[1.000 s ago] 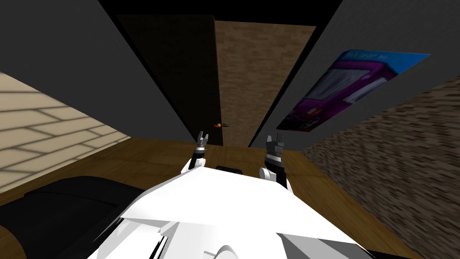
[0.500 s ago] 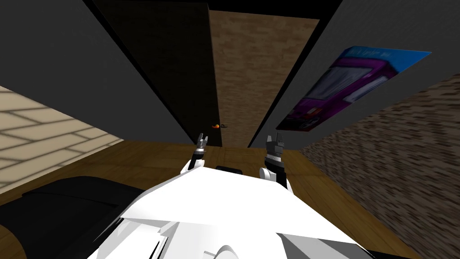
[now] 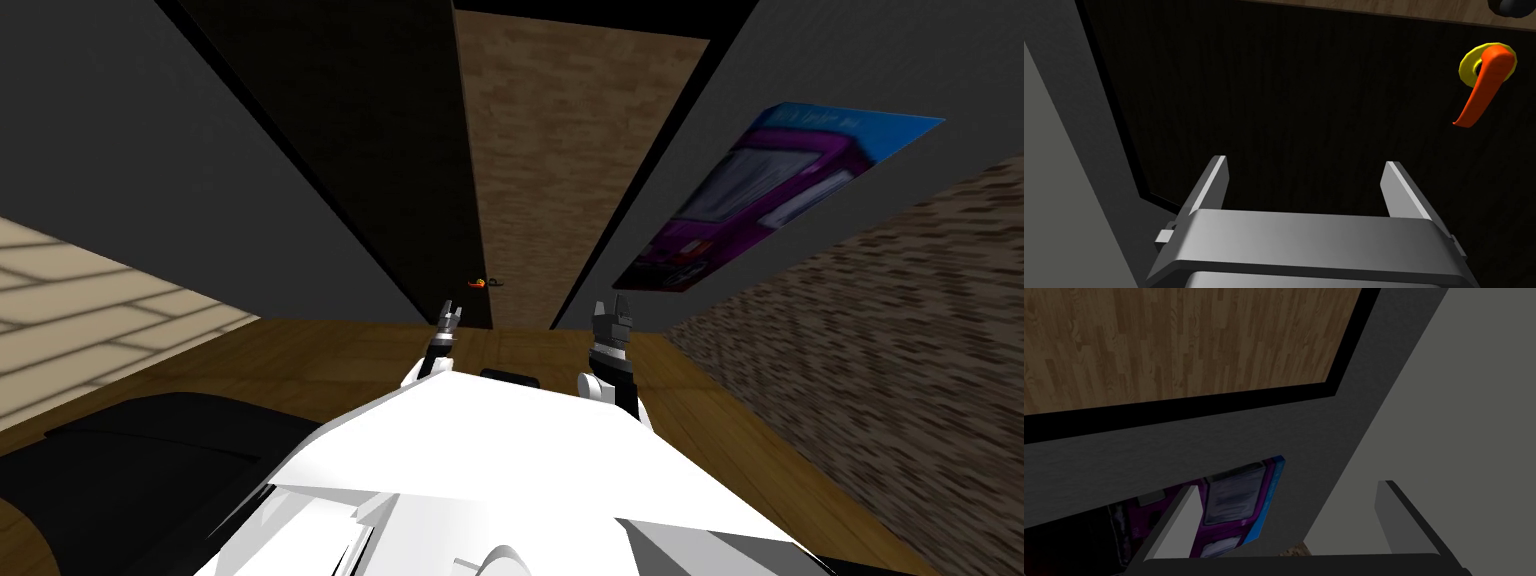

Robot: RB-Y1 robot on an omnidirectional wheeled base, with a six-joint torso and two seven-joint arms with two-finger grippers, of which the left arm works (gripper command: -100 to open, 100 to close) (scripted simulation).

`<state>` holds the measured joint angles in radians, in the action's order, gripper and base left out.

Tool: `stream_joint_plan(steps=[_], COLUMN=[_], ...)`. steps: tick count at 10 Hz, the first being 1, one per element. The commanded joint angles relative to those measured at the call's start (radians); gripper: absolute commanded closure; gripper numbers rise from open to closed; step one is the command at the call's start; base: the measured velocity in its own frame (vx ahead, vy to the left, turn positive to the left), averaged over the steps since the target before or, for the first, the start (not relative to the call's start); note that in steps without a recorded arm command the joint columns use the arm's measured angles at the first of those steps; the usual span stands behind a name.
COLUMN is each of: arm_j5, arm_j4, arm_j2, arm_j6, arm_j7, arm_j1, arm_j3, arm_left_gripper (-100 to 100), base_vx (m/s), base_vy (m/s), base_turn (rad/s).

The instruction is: Pull the door open

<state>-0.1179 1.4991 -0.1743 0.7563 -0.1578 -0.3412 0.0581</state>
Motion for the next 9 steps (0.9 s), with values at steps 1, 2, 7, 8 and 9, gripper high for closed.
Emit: stream_joint_plan(steps=[1, 2, 7, 8, 9], arm_j5=[0.0, -0.001, -0.003, -0.004, -0.004], arm_j4=[-0.046, -0.073, -0.185, -0.212, -0.212], arm_j2=[-0.005, -0.01, -0.029, -0.033, -0.033], arm_j6=[0.011, 0.015, 0.031, 0.035, 0.035], arm_j7=[-0.002, -0.005, -0.016, -0.019, -0.019], arm_j1=[0.013, 0.017, 0.036, 0.041, 0.041], arm_j3=[0.005, 0.008, 0.023, 0.027, 0.027], arm_left_gripper=[-100, -100, -100, -100, -100], base_vx=[0.069, 0.08, 0.082, 0.095, 0.061], base_vy=[-0.001, -0.001, 0.004, 0.005, 0.014], base_turn=[-0.039, -0.063, -0.048, -0.054, -0.014])
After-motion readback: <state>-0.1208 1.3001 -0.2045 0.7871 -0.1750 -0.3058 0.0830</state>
